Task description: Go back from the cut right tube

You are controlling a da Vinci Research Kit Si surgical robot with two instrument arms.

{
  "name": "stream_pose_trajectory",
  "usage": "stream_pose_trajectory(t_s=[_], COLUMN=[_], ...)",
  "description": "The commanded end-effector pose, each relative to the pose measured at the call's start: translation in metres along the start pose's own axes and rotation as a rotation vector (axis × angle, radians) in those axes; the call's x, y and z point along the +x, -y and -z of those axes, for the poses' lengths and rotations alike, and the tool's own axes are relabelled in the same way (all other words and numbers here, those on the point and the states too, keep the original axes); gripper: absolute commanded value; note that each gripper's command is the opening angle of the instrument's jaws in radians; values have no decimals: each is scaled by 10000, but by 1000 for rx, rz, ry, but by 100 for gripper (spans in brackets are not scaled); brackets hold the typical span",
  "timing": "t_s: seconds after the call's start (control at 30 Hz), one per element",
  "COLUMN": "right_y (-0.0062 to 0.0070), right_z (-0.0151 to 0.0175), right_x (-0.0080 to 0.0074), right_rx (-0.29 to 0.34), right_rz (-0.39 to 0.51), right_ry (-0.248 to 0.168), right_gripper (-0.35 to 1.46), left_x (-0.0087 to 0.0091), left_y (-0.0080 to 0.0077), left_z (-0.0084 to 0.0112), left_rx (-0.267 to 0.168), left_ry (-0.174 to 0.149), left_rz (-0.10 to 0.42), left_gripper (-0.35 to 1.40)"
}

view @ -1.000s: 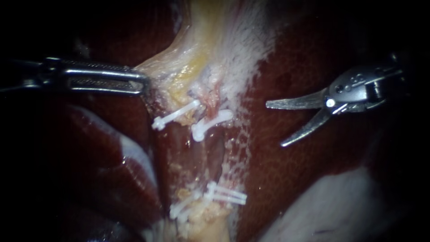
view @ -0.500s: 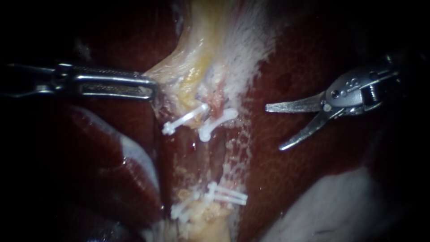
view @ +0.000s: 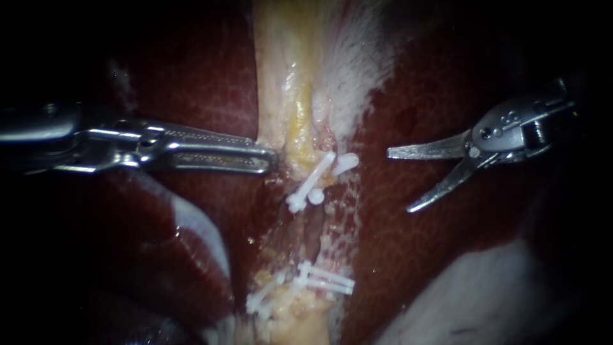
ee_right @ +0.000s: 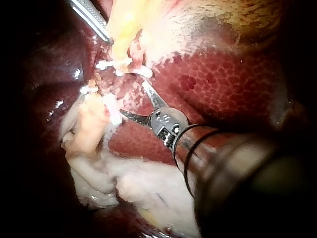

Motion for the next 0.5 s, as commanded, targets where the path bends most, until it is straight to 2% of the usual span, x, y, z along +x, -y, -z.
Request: stream_pose_trajectory(t_s=[0.03, 0.5], right_y=[0, 1], right_z=[0, 0], right_x=[0, -1], right_rx=[0, 0], right_rz=[0, 1], right_ry=[0, 0], right_gripper=[143, 143], left_x=[0, 1], left_y=[-1, -4], left_z=[0, 1], left_rx=[1, 4], left_ry=[0, -1], left_rz=[0, -1], left_gripper=[-35, -35])
